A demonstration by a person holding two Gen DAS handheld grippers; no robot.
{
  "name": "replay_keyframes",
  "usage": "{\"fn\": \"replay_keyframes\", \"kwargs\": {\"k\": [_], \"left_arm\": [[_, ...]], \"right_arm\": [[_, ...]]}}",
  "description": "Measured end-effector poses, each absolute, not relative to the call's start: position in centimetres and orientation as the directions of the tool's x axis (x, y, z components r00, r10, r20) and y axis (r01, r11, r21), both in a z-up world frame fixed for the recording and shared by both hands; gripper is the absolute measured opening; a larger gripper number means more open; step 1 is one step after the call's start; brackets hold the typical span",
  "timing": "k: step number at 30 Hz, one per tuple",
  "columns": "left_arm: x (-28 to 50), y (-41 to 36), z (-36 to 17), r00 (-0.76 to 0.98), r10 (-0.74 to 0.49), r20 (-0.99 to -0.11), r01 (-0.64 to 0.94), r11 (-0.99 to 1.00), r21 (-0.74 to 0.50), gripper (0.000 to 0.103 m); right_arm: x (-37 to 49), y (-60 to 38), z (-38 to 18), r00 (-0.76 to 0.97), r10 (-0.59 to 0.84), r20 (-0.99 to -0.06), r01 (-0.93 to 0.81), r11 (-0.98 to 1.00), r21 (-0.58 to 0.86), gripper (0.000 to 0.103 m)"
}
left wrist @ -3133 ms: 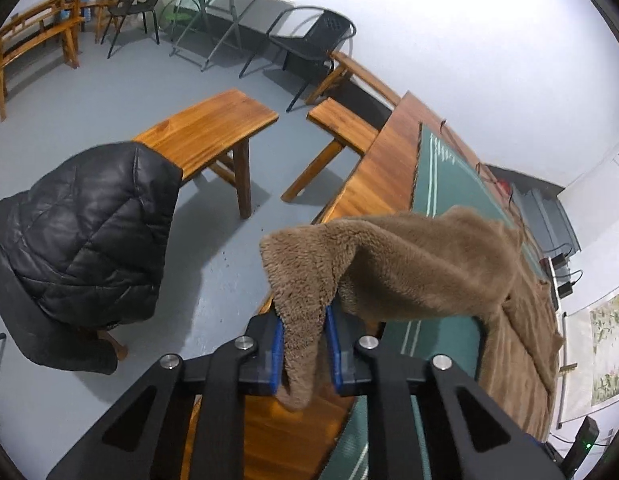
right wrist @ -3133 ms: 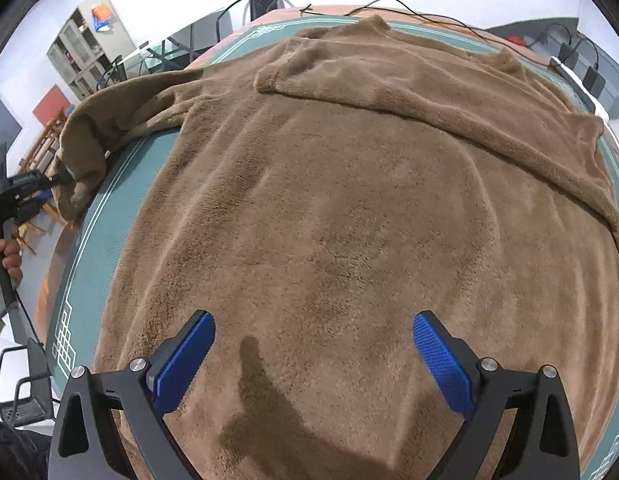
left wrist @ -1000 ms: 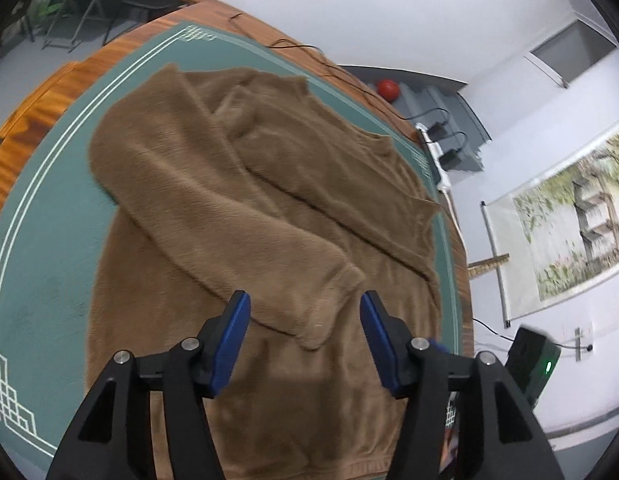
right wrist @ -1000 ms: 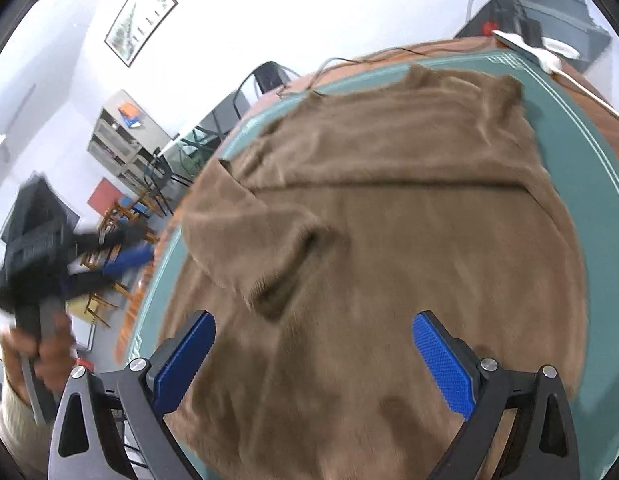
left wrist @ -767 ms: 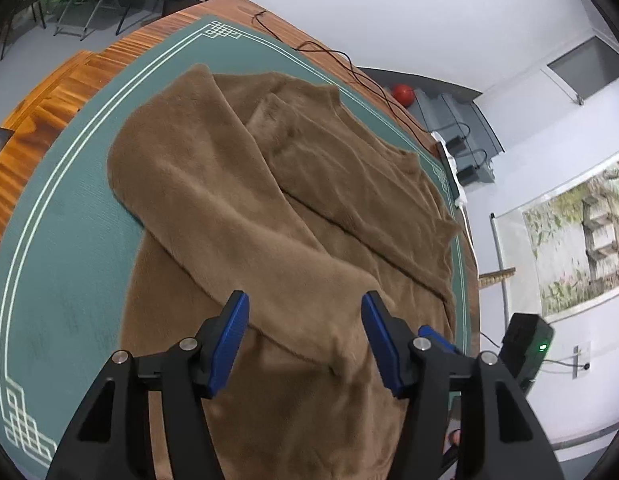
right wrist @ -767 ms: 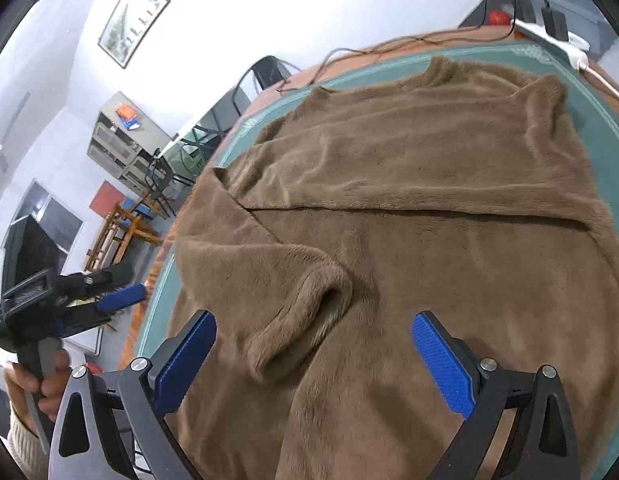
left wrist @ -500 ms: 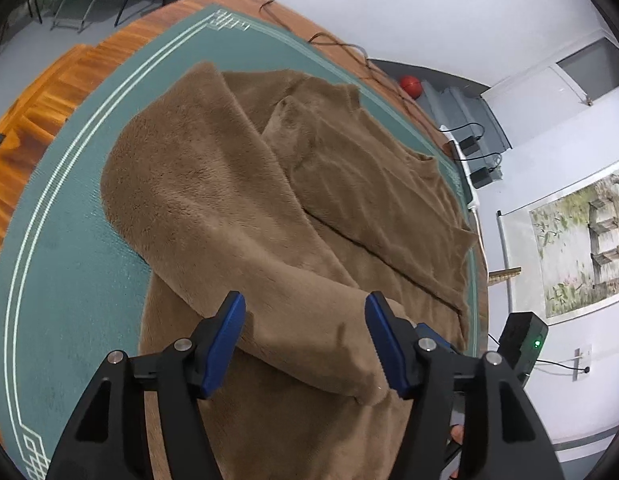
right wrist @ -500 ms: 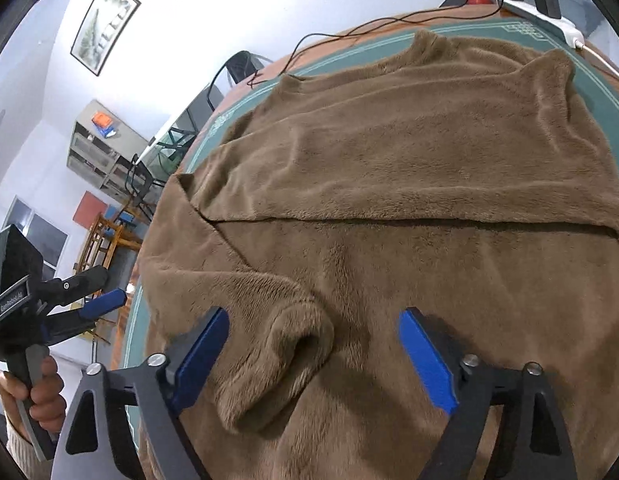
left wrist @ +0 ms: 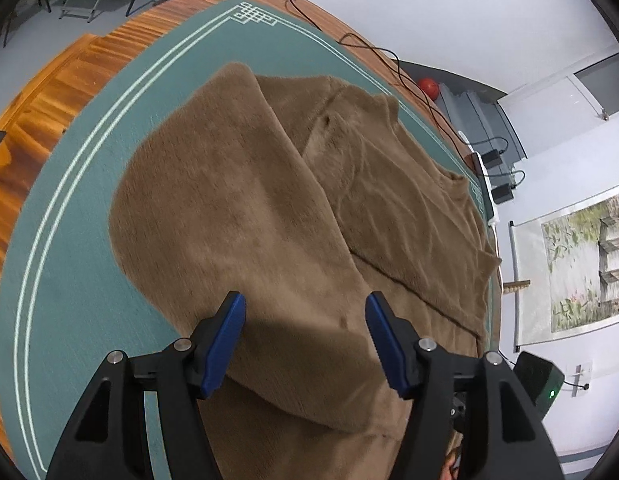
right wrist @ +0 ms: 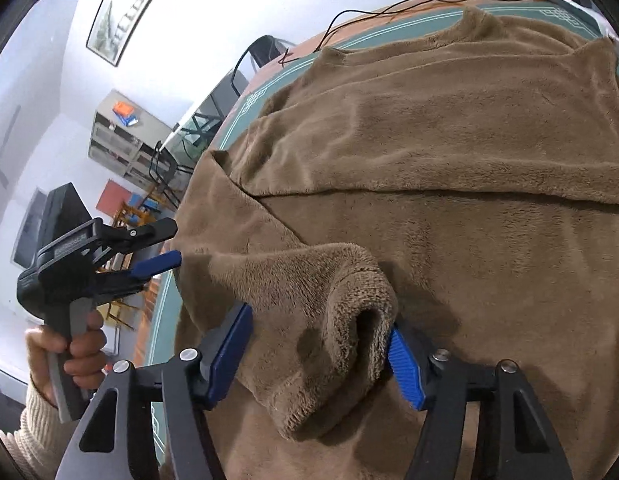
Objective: Fold clothes
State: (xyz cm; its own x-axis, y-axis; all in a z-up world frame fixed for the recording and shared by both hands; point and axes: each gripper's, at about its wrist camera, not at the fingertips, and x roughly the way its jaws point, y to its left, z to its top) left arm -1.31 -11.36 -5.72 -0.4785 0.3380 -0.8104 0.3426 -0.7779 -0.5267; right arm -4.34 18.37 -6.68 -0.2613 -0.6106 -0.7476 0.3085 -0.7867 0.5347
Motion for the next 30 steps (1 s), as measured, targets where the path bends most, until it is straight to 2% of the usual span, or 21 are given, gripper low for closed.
{"fn": "replay_keyframes", "kwargs": {"k": [1, 2, 4, 6, 8, 9, 16, 21, 30], "left_arm": [[-1.6, -11.6, -5.7, -0.479, 0.332, -0.812, 0.344, -0.78, -0.522, 0.067], [-1.9, -11.8, -5.6, -0.479, 0.323, -0.816, 0.345, -0.786, -0.513, 0.067], [-2.4, -12.0, -5.5, -0.475, 0.3, -0.827, 0.342, -0.803, -0.488, 0.067], [-3.1, -12.2, -5.5, -0.463, 0.272, -0.844, 0.337, -0.826, -0.451, 0.067], [-3.6, -12.4, -5.7, -0.453, 0.255, -0.854, 0.337, -0.838, -0.429, 0.067], [-3.8, -12.7, -5.8, -0.451, 0.255, -0.855, 0.339, -0.838, -0.428, 0.067], [-4.7, -13.9, -5.0, -0.482, 0.245, -0.841, 0.345, -0.829, -0.44, 0.067], [-5.6, -14.0, -4.1, -0.508, 0.241, -0.827, 0.329, -0.833, -0.445, 0.071], [-9.8, -11.5, -5.2, -0.479, 0.247, -0.843, 0.285, -0.864, -0.415, 0.072]], "right_arm": [[-4.4, 18.1, -6.8, -0.26, -0.597, -0.759, 0.314, -0.796, 0.518, 0.058], [-4.4, 17.7, -7.0, -0.258, -0.582, -0.771, 0.32, -0.804, 0.501, 0.048], [-4.4, 17.4, -7.4, -0.261, -0.556, -0.79, 0.332, -0.82, 0.467, 0.037], [-4.4, 17.1, -7.5, -0.269, -0.531, -0.803, 0.347, -0.832, 0.434, 0.033], [-4.3, 16.8, -7.1, -0.285, -0.511, -0.811, 0.364, -0.84, 0.401, 0.02], [-4.2, 16.8, -6.5, -0.303, -0.507, -0.807, 0.378, -0.841, 0.386, 0.017], [-5.1, 18.1, 1.9, -0.521, -0.499, -0.693, 0.446, -0.851, 0.278, 0.015], [-6.9, 20.8, 7.1, -0.649, -0.465, -0.602, 0.418, -0.879, 0.229, 0.015], [-10.1, 26.2, 8.5, -0.754, -0.312, -0.578, 0.255, -0.95, 0.18, 0.015]]}}
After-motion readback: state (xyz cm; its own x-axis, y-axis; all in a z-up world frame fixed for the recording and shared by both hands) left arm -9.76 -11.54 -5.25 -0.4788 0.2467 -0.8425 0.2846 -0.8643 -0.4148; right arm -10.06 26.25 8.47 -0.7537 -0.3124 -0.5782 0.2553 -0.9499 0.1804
